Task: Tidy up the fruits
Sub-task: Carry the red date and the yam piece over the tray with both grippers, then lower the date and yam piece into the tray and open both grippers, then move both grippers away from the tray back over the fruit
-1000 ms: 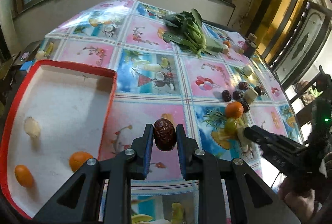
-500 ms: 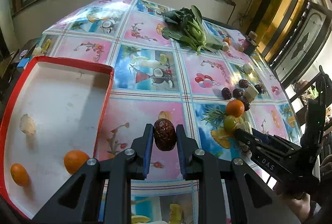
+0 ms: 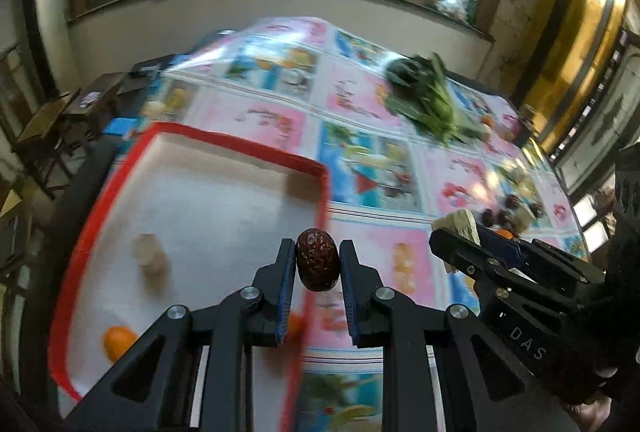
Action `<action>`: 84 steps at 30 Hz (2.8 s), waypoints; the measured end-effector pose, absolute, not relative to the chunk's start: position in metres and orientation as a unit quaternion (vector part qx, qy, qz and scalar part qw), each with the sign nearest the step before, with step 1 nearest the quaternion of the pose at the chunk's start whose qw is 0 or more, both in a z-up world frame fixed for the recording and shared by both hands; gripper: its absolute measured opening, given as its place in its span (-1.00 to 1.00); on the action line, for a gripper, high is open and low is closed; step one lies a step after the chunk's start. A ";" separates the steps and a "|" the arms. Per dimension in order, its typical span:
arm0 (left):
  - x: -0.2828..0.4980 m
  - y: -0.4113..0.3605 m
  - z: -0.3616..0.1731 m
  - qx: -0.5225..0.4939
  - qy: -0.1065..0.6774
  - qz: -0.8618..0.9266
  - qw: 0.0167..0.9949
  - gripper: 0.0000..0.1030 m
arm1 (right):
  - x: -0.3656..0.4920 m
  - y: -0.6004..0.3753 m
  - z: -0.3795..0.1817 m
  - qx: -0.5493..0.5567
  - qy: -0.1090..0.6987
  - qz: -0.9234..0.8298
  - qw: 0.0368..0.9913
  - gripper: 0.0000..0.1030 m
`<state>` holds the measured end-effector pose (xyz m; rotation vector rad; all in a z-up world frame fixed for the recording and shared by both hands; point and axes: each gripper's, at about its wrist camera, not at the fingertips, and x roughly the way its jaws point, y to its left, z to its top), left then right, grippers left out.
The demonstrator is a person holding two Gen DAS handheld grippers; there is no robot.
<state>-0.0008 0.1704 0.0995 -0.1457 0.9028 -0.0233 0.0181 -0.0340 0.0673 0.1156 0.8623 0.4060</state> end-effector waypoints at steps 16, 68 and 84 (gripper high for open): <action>-0.032 0.235 0.071 -0.081 0.467 0.040 0.879 -0.59 | 0.033 0.111 0.064 -0.003 0.434 0.287 0.854 -0.43; -0.032 0.236 0.069 -0.025 0.459 0.121 0.880 0.14 | 0.047 0.138 0.052 -0.028 0.447 0.271 0.852 0.20; -0.017 0.203 0.087 0.011 0.439 0.143 0.887 0.14 | -0.025 0.031 0.150 0.109 0.321 0.281 0.898 0.37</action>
